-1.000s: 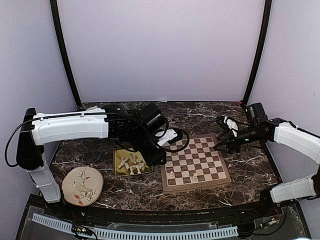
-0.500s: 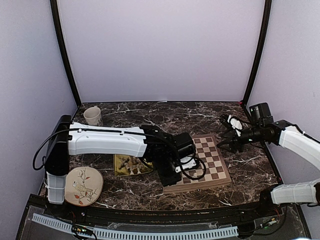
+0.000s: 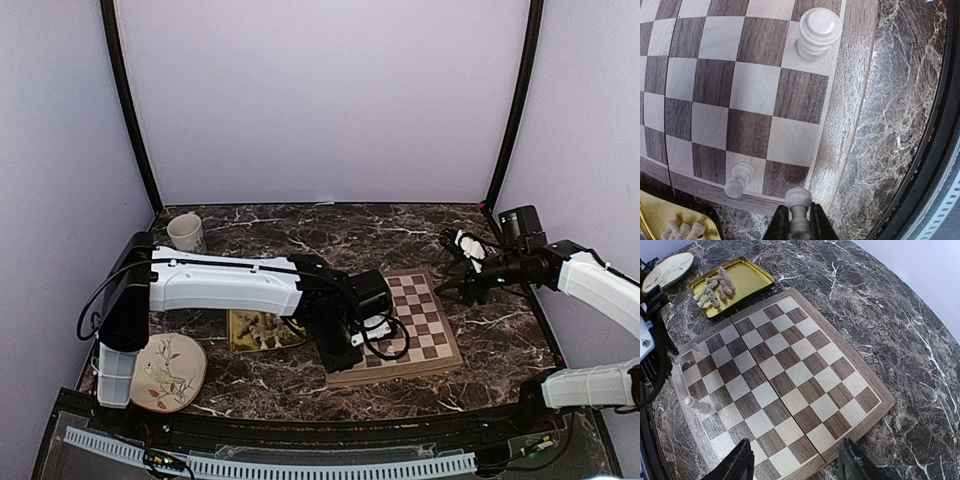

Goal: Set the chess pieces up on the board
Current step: Place the rook at a1.

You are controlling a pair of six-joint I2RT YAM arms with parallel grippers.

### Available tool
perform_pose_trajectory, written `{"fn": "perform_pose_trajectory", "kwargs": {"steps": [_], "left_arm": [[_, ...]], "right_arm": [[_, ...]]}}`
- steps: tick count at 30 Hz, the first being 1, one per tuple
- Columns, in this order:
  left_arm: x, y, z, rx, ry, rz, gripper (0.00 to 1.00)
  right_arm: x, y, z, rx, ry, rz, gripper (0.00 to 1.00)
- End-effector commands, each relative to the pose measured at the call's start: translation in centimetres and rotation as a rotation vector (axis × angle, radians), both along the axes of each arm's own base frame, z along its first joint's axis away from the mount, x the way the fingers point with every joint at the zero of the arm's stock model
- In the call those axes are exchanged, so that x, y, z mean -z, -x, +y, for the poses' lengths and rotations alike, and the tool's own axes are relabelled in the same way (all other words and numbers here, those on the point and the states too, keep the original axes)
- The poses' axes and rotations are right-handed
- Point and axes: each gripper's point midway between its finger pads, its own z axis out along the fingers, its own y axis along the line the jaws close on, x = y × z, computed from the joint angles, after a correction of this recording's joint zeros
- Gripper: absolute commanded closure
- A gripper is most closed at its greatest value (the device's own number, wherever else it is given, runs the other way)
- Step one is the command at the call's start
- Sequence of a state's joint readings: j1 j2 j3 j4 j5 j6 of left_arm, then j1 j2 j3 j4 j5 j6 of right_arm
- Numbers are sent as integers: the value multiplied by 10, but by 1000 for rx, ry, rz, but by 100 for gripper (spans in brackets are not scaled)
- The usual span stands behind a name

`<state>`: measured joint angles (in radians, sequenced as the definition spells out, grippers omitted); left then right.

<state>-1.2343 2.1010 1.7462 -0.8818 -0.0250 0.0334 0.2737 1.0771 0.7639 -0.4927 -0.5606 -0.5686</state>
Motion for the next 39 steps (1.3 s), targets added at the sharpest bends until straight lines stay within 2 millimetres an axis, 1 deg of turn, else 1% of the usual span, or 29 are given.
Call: {"fn": "perform_pose_trajectory", "kwargs": {"steps": [1, 4, 8, 15, 21, 25, 31, 39], "left_arm": [[2, -1, 3, 14, -28, -2, 95], [7, -6, 8, 6, -61, -27, 95], [12, -11, 9, 4, -64, -32, 94], [14, -9, 0, 22, -36, -1, 93], [19, -11, -1, 21, -35, 10, 92], [22, -13, 3, 18, -51, 8, 92], [22, -14, 4, 12, -56, 13, 83], [15, -12, 0, 6, -36, 26, 77]], "right_arm": [[0, -4, -1, 1, 2, -24, 42], [2, -4, -1, 2, 4, -18, 42], [4, -4, -2, 1, 9, -13, 42], [6, -4, -1, -4, 9, 0, 42], [6, -3, -1, -8, 7, 2, 42], [4, -2, -1, -10, 6, -6, 42], [5, -2, 0, -12, 5, -1, 42], [4, -1, 0, -14, 2, -4, 42]]}}
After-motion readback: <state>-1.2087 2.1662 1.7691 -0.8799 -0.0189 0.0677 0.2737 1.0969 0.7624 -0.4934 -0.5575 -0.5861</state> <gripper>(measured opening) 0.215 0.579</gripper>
